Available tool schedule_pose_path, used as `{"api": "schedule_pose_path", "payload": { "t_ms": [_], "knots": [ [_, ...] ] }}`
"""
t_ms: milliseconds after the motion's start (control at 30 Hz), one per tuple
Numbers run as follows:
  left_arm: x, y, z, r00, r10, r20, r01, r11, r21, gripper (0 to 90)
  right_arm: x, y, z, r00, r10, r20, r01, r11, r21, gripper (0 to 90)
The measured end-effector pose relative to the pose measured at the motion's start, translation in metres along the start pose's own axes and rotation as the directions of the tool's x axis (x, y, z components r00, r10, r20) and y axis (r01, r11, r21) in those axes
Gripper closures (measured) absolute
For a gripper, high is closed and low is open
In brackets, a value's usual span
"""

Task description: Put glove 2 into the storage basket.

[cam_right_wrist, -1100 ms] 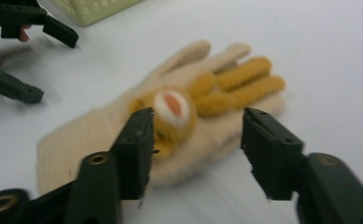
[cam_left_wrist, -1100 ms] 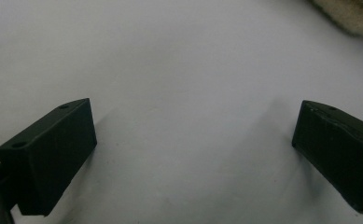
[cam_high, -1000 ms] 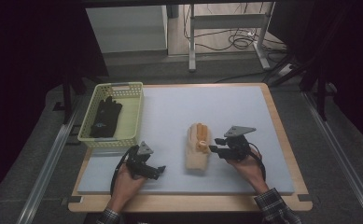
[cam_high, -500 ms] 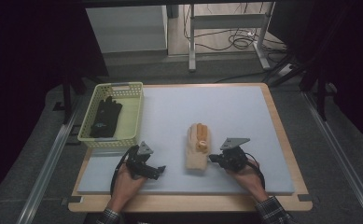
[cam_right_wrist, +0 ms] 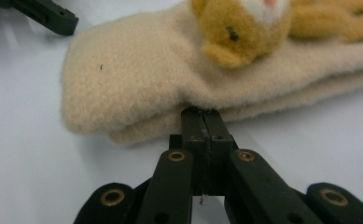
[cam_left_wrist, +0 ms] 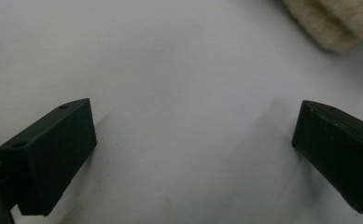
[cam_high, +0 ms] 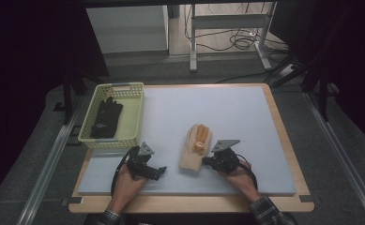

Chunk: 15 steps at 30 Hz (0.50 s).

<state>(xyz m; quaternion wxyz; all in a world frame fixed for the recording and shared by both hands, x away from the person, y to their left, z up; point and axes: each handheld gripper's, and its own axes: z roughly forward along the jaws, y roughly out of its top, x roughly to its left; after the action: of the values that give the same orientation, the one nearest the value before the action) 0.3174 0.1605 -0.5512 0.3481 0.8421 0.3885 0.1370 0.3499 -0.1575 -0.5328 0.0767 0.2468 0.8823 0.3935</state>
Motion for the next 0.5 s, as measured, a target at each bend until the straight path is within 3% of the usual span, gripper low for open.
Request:
{"api": "schedule_pose_path", "payload": {
  "t_ms": [500],
  "knots": [
    [0.000,0.000,0.000,1.0000,-0.001,0.000,0.001,1.0000,0.000,0.0,0.009,0.024,0.031,1.0000,-0.002,-0.002,0.002,1.000,-0.015,88.2]
  ]
}}
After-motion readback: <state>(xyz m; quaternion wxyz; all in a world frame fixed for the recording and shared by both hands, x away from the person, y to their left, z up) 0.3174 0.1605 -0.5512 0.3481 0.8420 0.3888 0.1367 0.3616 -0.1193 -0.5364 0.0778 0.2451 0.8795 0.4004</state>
